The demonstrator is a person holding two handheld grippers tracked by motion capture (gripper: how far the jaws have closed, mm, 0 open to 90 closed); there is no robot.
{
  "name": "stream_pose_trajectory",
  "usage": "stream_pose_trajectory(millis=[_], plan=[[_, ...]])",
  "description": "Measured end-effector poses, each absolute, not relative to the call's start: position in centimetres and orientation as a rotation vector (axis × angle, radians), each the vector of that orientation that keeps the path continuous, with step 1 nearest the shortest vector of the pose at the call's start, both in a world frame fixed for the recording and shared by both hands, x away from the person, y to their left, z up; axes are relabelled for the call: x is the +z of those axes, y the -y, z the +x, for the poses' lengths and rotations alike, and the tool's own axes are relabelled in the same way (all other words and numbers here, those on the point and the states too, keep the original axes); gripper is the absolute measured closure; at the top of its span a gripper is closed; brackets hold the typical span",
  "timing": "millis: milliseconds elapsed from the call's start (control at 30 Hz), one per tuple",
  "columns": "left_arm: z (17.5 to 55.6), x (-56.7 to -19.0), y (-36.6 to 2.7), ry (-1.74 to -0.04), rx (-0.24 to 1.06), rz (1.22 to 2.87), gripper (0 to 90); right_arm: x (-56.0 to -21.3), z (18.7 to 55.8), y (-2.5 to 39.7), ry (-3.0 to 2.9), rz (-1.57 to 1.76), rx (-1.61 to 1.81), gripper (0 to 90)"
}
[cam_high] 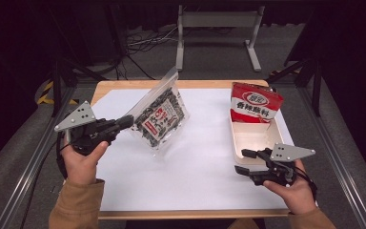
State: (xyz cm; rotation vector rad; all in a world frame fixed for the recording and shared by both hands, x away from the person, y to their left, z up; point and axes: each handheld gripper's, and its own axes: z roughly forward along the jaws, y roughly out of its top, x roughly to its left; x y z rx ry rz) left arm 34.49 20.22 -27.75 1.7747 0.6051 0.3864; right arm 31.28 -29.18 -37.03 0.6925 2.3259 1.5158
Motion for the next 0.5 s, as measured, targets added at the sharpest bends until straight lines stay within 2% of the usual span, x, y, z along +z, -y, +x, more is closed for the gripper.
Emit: stream_pose_trajectory(millis=[333, 500], plan=[[32.6, -26.2, -19.1, -0.473, 0.411, 1.851, 89.4, -35.7, 32.1, 27.2, -2.344, 0.634, 1.546, 39.4], [32.4, -26.1, -18.8, -0.412, 0.377, 1.878, 89.4, -35.0, 33.1, 25.7, -2.364, 0.617, 1.547, 39.2]])
